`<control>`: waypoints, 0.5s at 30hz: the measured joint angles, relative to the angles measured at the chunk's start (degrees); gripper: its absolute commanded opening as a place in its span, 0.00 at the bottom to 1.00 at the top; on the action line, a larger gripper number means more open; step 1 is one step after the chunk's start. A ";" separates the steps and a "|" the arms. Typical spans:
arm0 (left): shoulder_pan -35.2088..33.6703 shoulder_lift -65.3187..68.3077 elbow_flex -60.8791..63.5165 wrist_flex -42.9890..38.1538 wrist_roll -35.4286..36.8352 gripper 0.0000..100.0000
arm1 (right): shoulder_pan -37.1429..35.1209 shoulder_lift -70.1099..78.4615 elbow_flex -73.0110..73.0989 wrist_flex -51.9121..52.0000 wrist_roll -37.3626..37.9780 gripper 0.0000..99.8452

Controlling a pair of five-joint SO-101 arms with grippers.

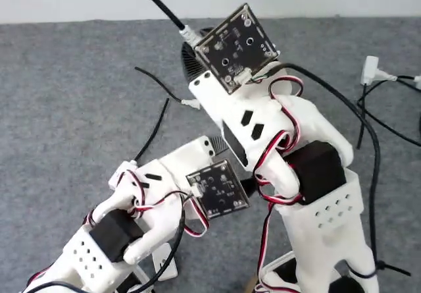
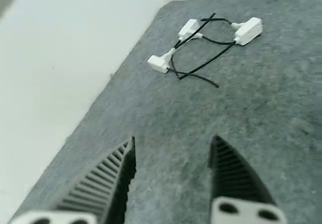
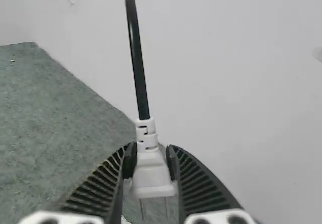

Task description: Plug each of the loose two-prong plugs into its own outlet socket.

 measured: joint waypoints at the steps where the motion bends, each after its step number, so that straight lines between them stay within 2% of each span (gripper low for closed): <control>1: 0.09 0.00 0.00 0.00 0.00 0.11 | -0.44 0.00 -0.44 0.00 0.00 0.01; 5: 0.18 0.00 0.00 0.00 -2.73 0.01 | -2.11 -0.35 -2.64 0.00 0.09 0.01; 15: -0.09 -0.70 -0.09 0.97 -14.86 0.01 | -7.03 -0.97 -2.99 6.86 0.09 0.01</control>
